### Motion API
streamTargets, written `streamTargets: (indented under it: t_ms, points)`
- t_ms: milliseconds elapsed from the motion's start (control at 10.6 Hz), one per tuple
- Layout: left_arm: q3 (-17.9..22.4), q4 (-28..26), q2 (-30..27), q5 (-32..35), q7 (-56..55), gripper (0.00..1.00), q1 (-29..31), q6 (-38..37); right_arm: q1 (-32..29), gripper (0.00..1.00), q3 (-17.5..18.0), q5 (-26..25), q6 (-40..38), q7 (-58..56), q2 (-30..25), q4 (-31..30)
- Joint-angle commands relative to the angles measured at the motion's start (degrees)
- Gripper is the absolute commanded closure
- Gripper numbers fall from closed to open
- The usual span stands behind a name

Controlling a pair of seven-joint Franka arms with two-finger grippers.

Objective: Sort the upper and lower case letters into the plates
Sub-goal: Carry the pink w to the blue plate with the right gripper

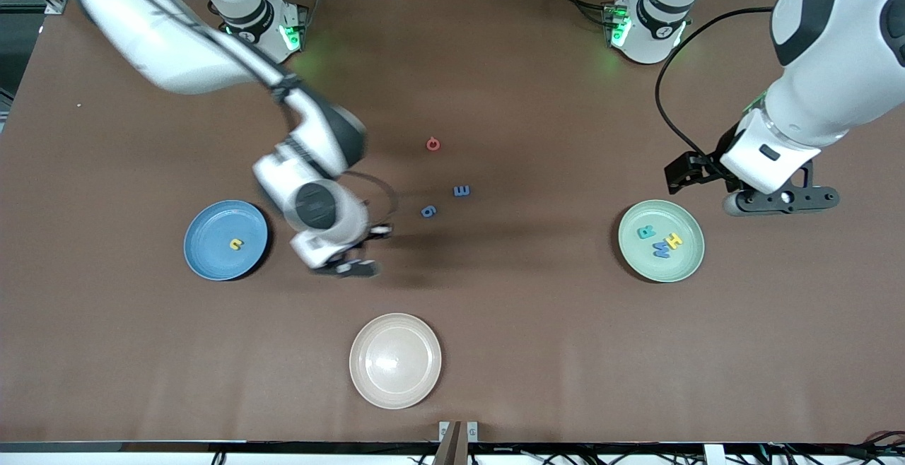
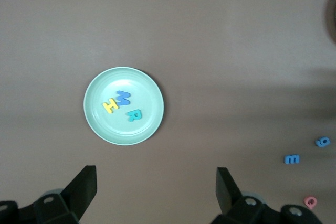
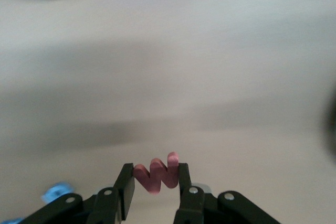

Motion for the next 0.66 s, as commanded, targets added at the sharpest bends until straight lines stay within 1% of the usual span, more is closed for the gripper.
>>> streamTargets:
  t_ms: [0,94,188,377,471,565]
  points:
    - [-4.6,-0.4,-0.5,1.3,-4.5,0.0,-0.3,-0.8,-6.1,1.0,-1.7,0.2,-6.9,-6.3,-2.9,-1.7]
    - [-7.8,-0.7,-0.1,1.2,-6.6,0.0,-0.3,-0.8,-6.5,1.0,-5.1,0.9,-7.7,-10.5,-4.2,-1.7]
    - [-11.3,-0.9,0.5,1.1,-8.1,0.0,-0.4,-0.8,-7.0,1.0,-7.8,0.9,-8.1,-13.8,-5.6,-1.8]
    - [-19.0,-0.8,2.8,1.1,-11.3,0.0,-0.7,0.2,-7.7,1.0,-11.9,1.0,-7.5,-16.4,-5.7,-1.9]
    - [-21.7,-1.0,4.3,1.3,-12.9,0.0,-1.9,1.8,-7.8,1.0,-13.9,1.1,-6.8,-17.4,-5.7,-2.0]
    - [-22.3,-1.8,6.1,1.7,-15.2,0.0,-4.9,4.1,-7.8,1.0,-15.0,1.6,-6.0,-18.2,-5.7,-3.1]
